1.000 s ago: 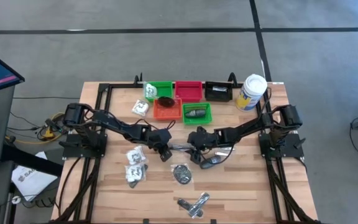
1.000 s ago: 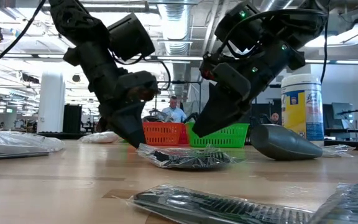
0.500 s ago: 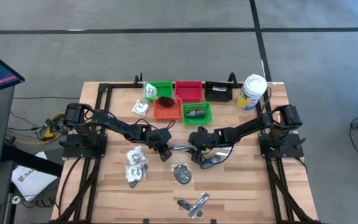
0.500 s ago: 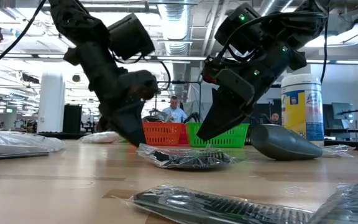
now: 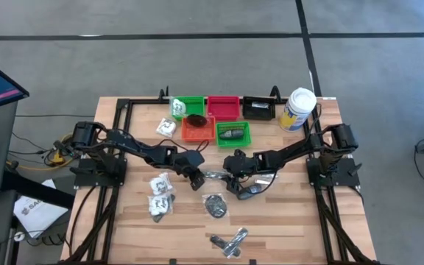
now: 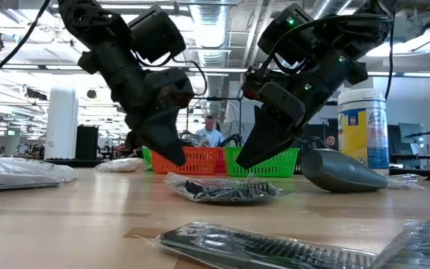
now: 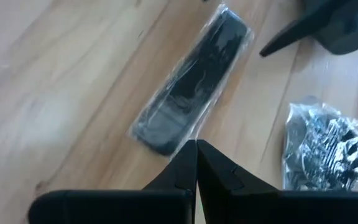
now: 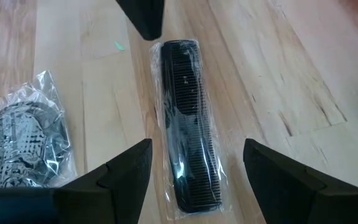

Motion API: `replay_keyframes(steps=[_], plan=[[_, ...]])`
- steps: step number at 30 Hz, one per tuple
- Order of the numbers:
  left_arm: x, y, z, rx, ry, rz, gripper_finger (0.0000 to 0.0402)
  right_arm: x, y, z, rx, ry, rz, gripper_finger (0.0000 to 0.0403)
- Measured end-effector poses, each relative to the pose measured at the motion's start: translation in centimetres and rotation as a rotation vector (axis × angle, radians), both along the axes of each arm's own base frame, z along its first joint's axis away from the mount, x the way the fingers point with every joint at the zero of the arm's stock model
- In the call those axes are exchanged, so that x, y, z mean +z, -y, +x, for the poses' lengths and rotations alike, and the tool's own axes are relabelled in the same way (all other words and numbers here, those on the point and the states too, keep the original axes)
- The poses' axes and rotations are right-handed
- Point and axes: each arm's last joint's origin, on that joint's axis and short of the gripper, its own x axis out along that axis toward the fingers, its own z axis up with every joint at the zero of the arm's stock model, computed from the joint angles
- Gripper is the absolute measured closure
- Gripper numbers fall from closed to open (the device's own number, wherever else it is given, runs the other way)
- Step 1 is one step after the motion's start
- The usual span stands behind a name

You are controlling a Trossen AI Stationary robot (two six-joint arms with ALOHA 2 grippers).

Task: Pick & Place Travel size toiletries
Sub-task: Put the black comb into the red bin

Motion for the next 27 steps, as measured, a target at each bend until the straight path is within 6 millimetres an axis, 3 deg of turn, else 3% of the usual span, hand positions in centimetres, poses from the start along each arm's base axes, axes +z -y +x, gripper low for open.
replay_keyframes(steps=[10, 23, 27], plan=[[-2.0, 0.2, 0.4, 0.004, -0.051, -0.038, 0.0401, 0.0, -0.2, 0.0, -0.021, 0.010, 0.033, 0.0158], [-2.2, 0.2, 0.4, 0.005, -0.060, -0.036, 0.0401, 0.0, -0.4, 0.0, -0.025, 0.003, 0.079, 0.0158], [-2.3, 0.2, 0.4, 0.005, -0.063, -0.032, 0.0401, -1.4, 0.0, 0.2, -0.067, -0.038, 0.186, 0.0158]])
